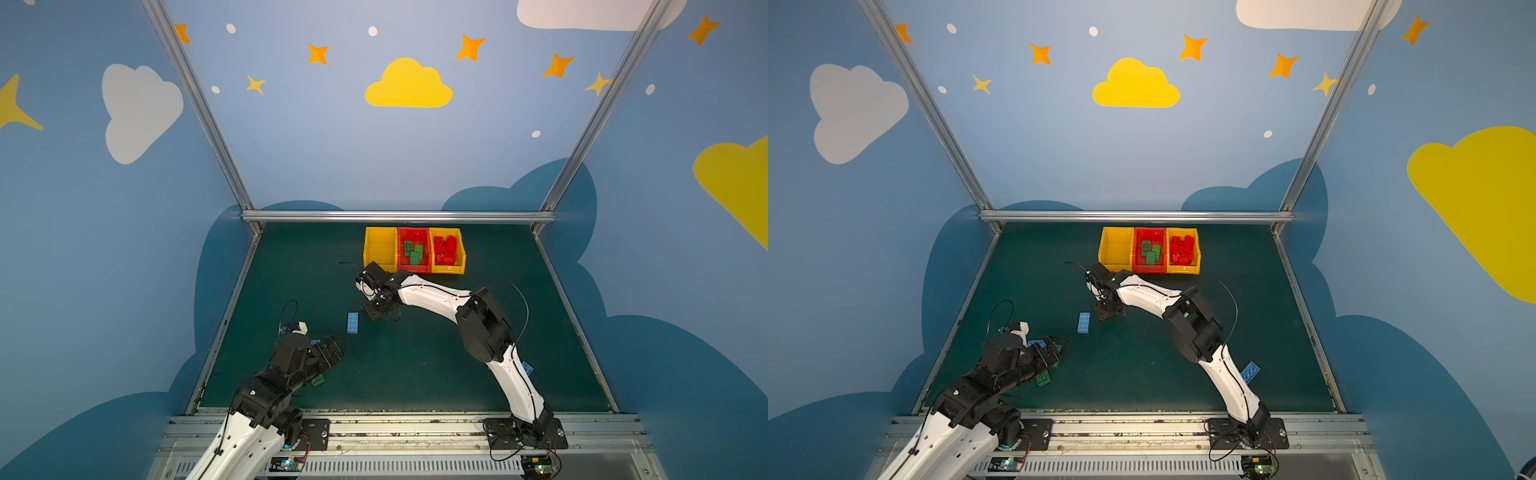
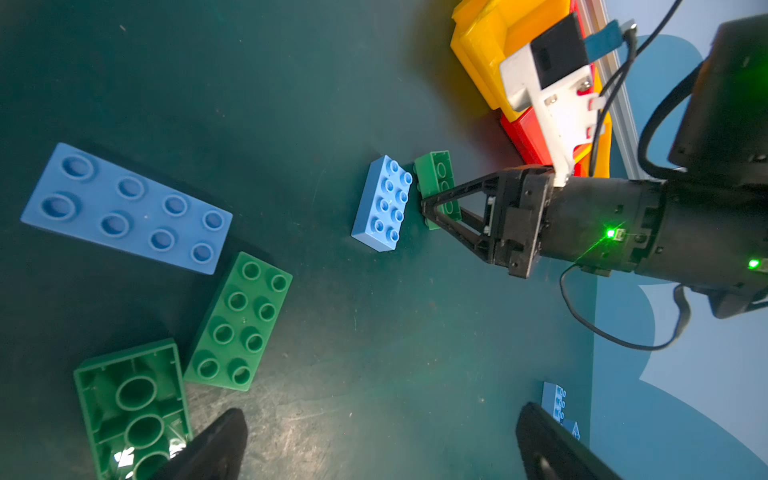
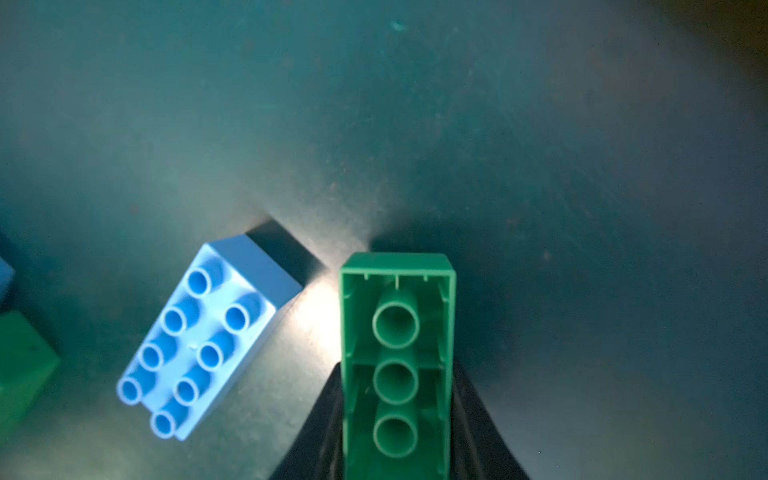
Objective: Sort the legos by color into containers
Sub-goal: 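Grasp the upside-down green brick with the right gripper and lift, then carry the green brick with the right gripper into the red bin and release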
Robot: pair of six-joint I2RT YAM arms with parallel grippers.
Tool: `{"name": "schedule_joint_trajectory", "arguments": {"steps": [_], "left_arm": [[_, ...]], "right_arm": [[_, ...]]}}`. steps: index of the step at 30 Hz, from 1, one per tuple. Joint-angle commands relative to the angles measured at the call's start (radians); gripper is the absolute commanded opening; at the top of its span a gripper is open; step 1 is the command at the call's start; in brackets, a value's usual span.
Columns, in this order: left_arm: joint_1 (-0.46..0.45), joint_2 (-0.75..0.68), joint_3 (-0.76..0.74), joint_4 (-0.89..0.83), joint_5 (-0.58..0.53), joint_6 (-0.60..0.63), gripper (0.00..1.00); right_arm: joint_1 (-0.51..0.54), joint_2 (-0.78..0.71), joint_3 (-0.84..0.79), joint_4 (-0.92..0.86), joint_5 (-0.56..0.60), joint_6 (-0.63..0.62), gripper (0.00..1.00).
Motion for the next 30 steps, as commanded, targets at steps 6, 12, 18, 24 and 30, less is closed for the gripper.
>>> {"name": "schedule_joint_trajectory", "arguments": {"steps": [6, 12, 18, 24, 30], "left_arm": [[-0.002, 0.094, 0.042, 0.051, -0.013, 0.05, 1.0], [-0.003, 0.279, 0.128, 0.153, 0.015, 0.105, 1.0], [-0.004, 0.481, 0.231, 0.256, 0.058, 0.127, 1.0], [-0.011, 0.626, 0.324, 0.289, 0.065, 0.146, 1.0], [-0.016, 0.711, 0.377, 0.281, 0.046, 0.156, 1.0]], "right_arm": [[-0.025, -0.098, -0.053, -0.019, 0.032, -0.019, 0.19], [-0.107, -0.22, -0.084, -0.026, 0.089, -0.049, 0.2], [-0.251, -0.234, -0.016, -0.039, 0.104, -0.075, 0.2], [-0.343, -0.142, 0.126, -0.015, 0.141, -0.098, 0.21], [-0.395, 0.044, 0.367, -0.045, 0.148, -0.108, 0.22]]}}
